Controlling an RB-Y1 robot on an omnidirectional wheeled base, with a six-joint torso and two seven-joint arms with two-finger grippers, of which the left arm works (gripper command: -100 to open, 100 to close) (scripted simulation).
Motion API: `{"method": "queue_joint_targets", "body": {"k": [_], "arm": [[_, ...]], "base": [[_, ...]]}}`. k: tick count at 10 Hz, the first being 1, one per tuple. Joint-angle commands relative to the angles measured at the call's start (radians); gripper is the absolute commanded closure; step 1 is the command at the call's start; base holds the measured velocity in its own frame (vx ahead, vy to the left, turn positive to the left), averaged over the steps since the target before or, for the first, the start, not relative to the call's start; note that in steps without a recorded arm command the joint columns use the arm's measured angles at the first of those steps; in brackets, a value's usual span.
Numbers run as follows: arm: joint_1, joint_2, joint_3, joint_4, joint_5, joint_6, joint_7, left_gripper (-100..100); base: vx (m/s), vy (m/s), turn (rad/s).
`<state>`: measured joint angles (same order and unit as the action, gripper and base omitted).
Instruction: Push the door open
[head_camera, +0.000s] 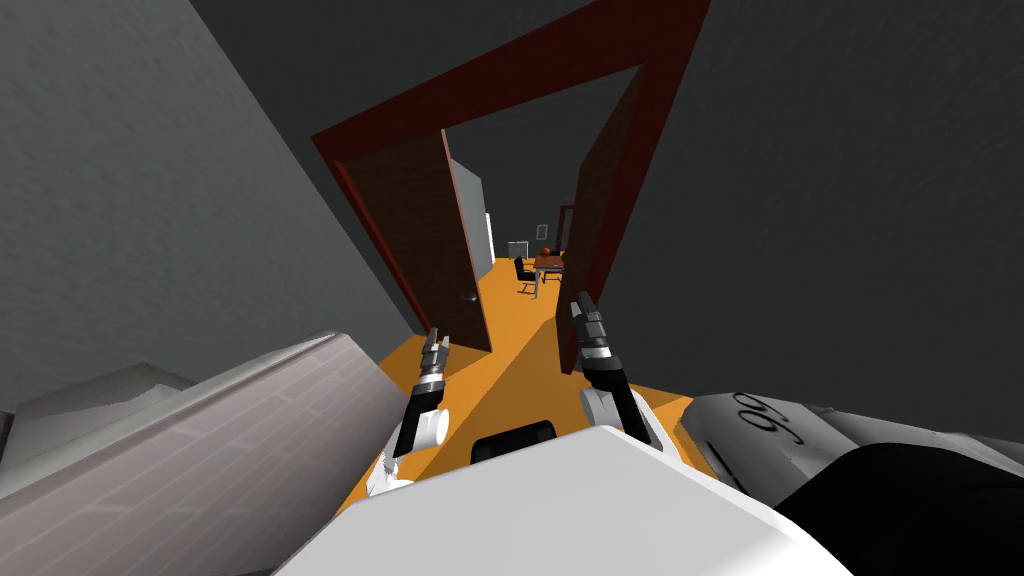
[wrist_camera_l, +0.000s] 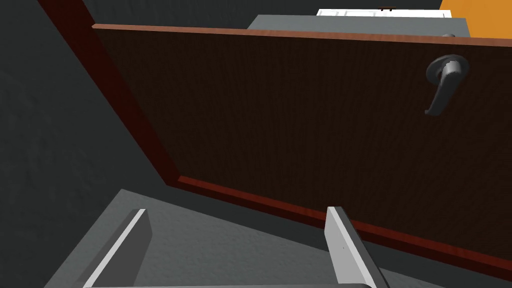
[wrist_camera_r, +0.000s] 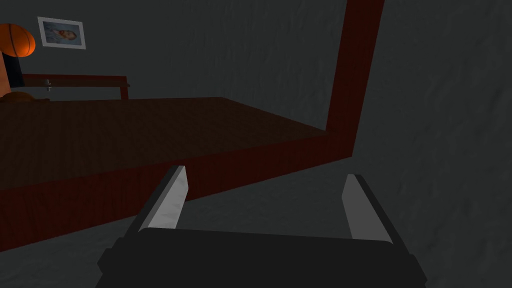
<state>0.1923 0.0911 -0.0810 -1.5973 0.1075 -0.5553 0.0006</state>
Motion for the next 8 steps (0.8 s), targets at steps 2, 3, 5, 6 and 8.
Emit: {"method": "queue_joint_targets", "body": {"k": [2,3,5,6,8], "arm": [[-0.026,0.003,-0.01,0.069,0.0,-0.02,-0.002,-100],[-0.037,0.004,-0.013,0.094,0.0,-0.027,-0.002,-100],[-0.057,0.005,-0.02,0.145,0.001,-0.039,-0.003,-100],[-0.068,0.006,-0.024,0.17,0.001,-0.046,-0.004,-100],[-0.088,0.007,-0.031,0.221,0.001,-0.058,-0.005,-100]], "base": [[0.08,0.08,-0.049],[0.091,0.084,-0.049],[0.087,0.071,-0.05],[0.091,0.068,-0.046],[0.097,0.077,-0.052]]}}
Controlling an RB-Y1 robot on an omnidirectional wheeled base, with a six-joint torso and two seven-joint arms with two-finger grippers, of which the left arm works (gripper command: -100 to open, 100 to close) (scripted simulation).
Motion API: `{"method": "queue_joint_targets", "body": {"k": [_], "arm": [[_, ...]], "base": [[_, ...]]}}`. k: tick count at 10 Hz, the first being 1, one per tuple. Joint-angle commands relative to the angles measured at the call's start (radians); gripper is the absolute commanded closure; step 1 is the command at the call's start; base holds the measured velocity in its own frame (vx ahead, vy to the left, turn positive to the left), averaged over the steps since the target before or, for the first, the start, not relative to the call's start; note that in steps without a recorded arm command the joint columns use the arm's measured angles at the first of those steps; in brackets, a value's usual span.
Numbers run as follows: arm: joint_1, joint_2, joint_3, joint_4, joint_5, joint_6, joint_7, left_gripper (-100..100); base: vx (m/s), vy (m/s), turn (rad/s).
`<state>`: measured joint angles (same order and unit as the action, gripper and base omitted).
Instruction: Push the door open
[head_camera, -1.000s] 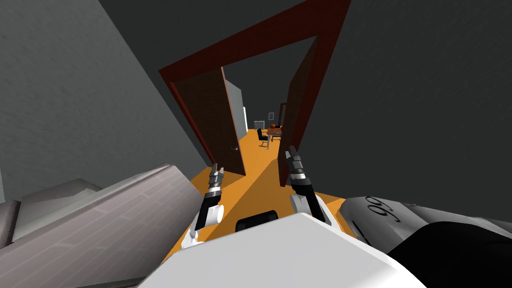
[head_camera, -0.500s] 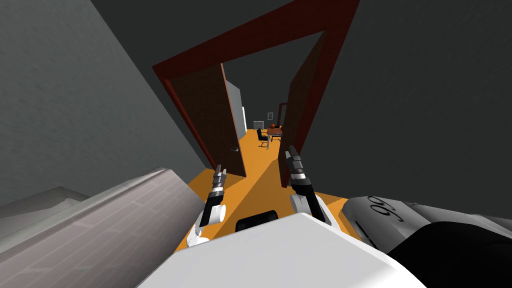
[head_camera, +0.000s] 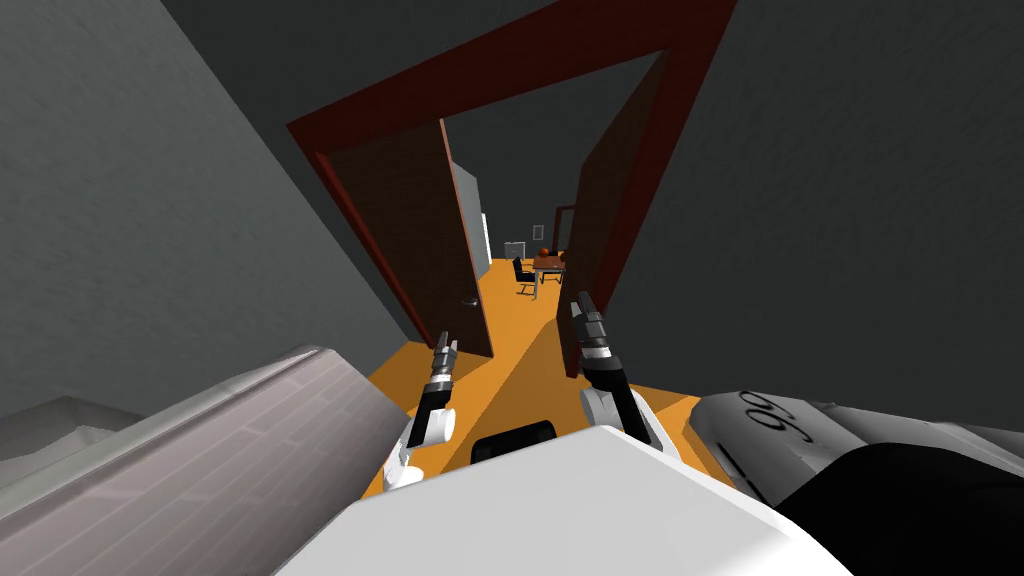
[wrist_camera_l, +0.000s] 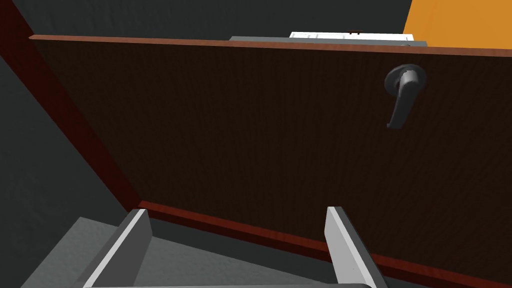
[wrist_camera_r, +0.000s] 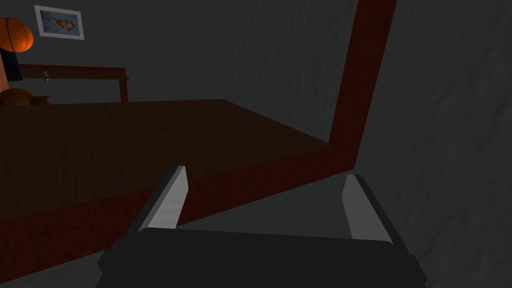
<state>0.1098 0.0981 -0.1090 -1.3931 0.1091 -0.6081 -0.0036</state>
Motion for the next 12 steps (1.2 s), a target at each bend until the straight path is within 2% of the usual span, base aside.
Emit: {"method": "queue_joint_targets", "body": {"k": [1,12], "arm": [[-0.016,-0.001,-0.006,0.042,0.0,-0.012,-0.001,-100],[-0.128,-0.009,-0.044,0.316,0.002,-0.08,-0.007,-100]], "base": [[0.086,0.084,-0.043],[0.086,0.083,-0.047]]}}
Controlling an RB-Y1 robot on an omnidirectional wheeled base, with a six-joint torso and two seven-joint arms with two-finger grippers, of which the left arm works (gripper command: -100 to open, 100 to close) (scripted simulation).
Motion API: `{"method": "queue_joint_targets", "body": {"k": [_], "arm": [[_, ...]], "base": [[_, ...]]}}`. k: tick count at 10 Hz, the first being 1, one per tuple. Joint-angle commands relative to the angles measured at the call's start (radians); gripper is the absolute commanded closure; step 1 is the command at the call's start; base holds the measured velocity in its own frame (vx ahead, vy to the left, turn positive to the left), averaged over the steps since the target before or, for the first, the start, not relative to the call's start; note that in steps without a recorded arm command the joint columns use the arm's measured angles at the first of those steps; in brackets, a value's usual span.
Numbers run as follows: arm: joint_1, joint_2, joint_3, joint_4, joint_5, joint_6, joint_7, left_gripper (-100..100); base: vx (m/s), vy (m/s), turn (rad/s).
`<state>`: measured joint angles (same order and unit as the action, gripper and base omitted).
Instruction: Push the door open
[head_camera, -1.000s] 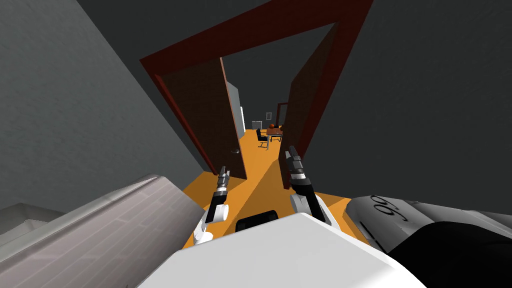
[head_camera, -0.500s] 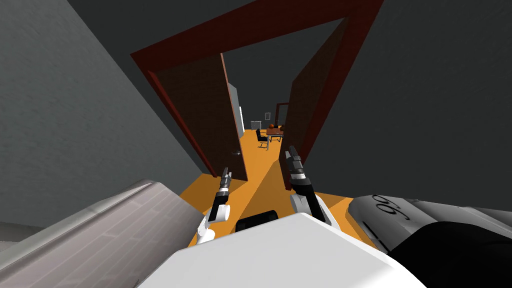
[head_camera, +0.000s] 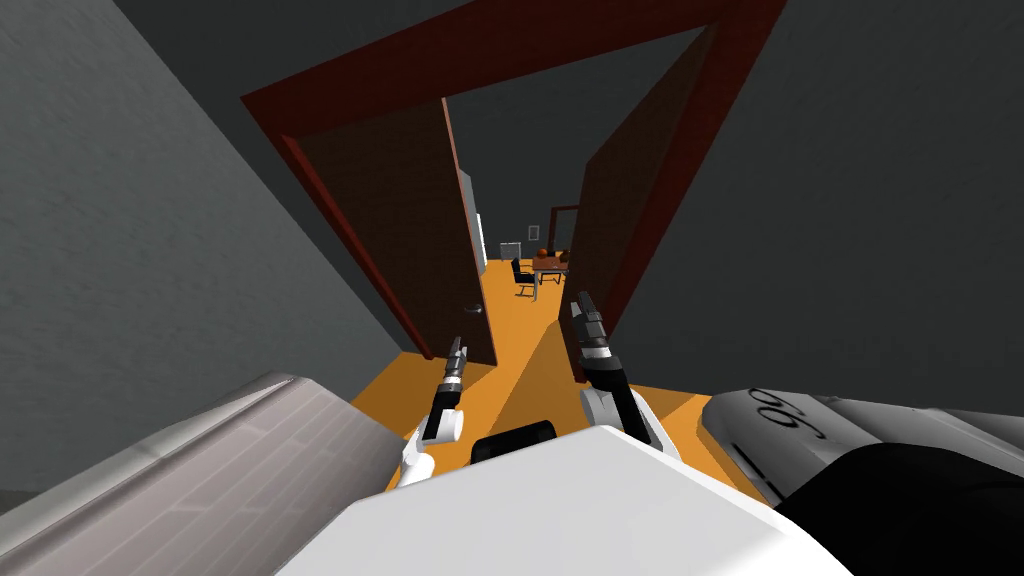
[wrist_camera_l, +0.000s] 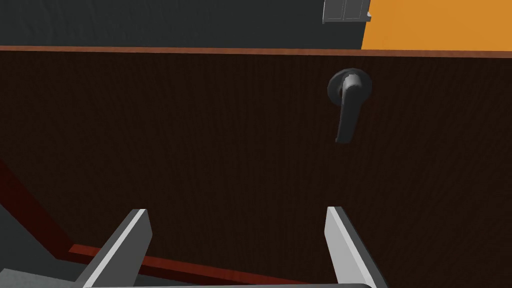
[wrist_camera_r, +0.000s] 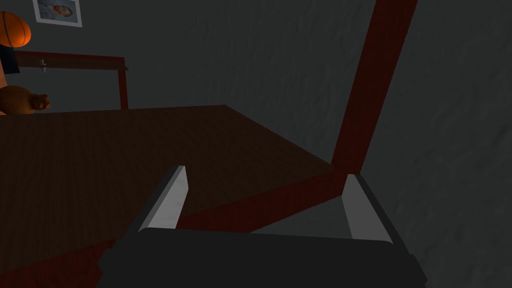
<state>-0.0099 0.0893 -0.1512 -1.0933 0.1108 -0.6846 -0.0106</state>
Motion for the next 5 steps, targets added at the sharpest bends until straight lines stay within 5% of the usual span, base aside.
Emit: {"method": "queue_joint_targets", "body": {"k": [1,5], "arm": [[-0.017,-0.002,-0.005,0.04,0.001,-0.01,0.0,-100],[-0.064,-0.012,-0.021,0.156,0.002,-0.038,-0.003,-100]], "base": [[0.086,0.084,-0.051],[0.089,0.088,-0.053]]}}
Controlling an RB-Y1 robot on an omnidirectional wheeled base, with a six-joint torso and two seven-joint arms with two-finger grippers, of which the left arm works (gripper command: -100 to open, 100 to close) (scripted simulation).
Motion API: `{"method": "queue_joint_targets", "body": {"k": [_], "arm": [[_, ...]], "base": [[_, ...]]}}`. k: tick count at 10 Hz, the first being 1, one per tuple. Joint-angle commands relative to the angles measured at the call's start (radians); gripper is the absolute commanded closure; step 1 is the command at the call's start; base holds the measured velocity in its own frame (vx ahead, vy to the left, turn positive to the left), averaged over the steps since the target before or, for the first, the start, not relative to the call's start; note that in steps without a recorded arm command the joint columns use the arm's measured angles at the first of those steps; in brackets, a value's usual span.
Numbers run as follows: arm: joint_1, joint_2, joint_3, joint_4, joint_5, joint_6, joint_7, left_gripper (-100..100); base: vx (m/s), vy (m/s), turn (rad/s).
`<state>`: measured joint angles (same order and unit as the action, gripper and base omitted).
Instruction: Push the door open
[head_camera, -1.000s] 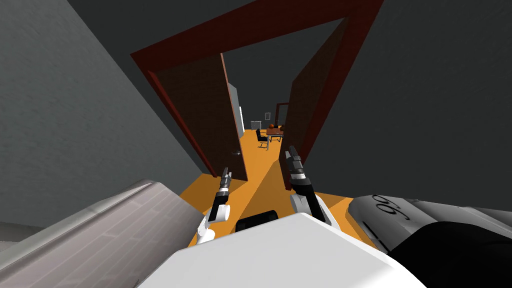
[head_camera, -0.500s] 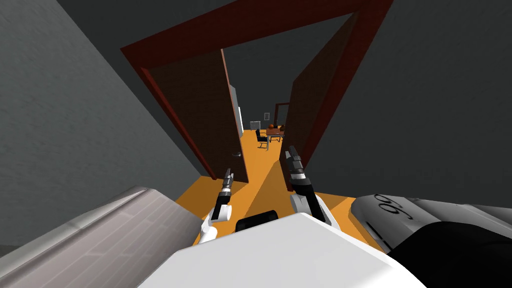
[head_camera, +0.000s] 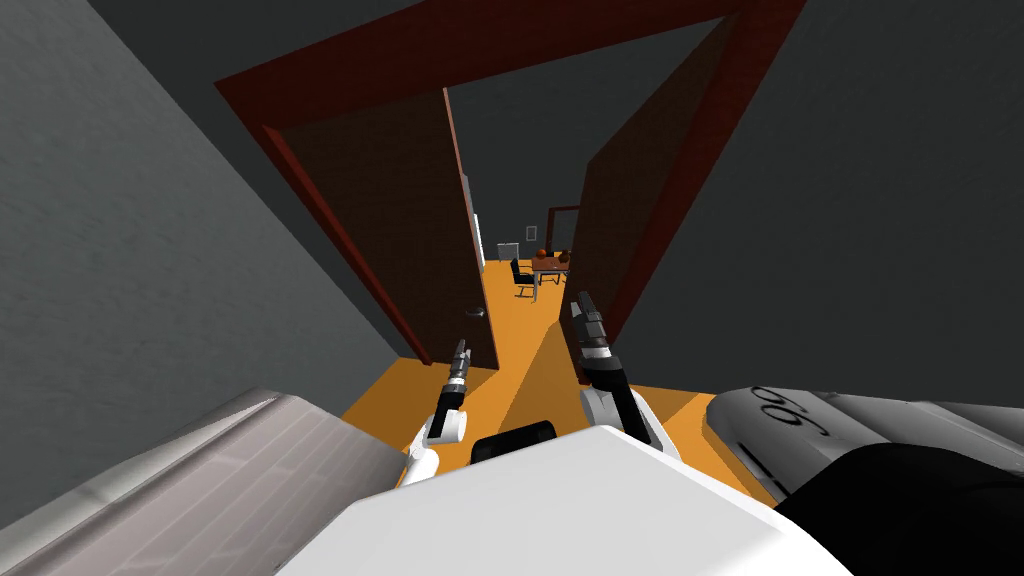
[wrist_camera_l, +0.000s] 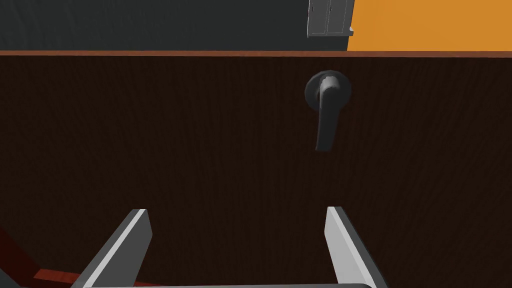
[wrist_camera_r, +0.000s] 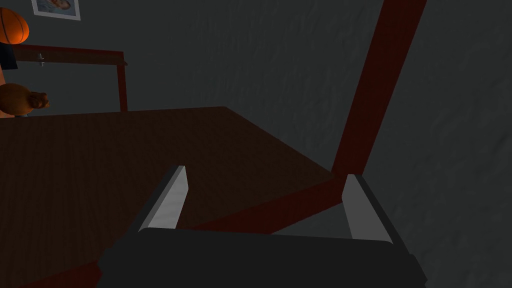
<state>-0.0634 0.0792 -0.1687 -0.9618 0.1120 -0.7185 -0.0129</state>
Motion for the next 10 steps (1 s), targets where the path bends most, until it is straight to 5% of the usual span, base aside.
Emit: {"method": "queue_joint_targets", "body": {"k": [1,10], "arm": [[-0.019,-0.004,-0.006,0.045,0.001,-0.01,-0.001,-100],[-0.106,-0.036,-0.036,0.258,0.002,-0.063,-0.005,-100]], "base": [[0.118,0.108,-0.058],[0.093,0.096,-0.045]]}}
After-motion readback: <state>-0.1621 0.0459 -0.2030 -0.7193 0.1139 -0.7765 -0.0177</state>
